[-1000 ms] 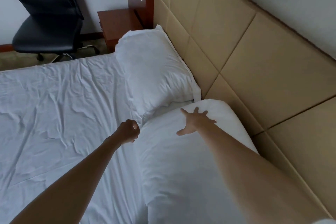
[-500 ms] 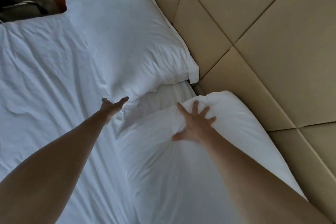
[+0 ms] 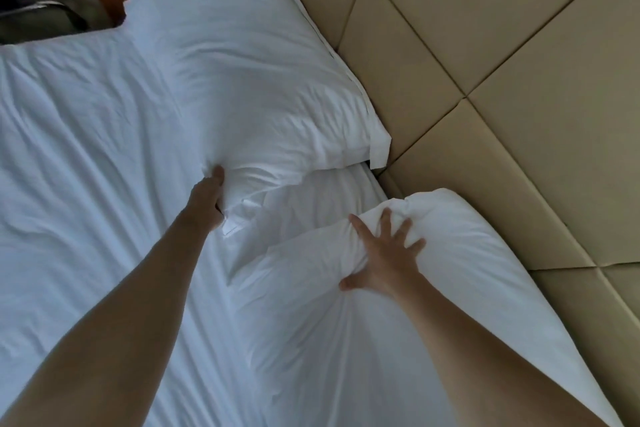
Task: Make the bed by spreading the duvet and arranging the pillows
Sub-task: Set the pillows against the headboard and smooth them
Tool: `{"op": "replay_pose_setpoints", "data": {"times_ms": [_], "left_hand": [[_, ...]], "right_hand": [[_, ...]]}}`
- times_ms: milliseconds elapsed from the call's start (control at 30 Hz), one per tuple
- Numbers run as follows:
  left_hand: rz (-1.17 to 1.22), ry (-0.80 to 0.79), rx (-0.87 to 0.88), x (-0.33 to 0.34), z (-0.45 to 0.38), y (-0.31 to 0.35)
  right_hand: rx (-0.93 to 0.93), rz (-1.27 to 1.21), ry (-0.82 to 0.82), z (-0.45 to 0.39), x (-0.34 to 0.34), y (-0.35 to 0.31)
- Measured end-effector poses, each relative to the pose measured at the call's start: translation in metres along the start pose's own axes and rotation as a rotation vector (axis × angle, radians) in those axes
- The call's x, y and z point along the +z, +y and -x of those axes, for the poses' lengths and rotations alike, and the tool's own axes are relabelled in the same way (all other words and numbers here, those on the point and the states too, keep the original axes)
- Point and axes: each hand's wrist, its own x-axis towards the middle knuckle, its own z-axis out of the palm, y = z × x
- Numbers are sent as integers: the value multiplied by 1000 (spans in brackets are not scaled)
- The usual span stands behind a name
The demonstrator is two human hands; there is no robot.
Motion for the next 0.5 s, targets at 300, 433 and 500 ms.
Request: {"op": "replay_pose_setpoints", "data": {"times_ms": [300, 433, 500], "left_hand": [[559, -129, -52, -23, 169, -4], [751, -190, -130, -13, 248, -47], [766, -250, -159, 0, 282, -67]], "right_hand": [[63, -172, 136, 53, -21, -26], [178, -1105, 67, 94, -55, -68], [269, -1524, -314, 123, -66, -101]]}}
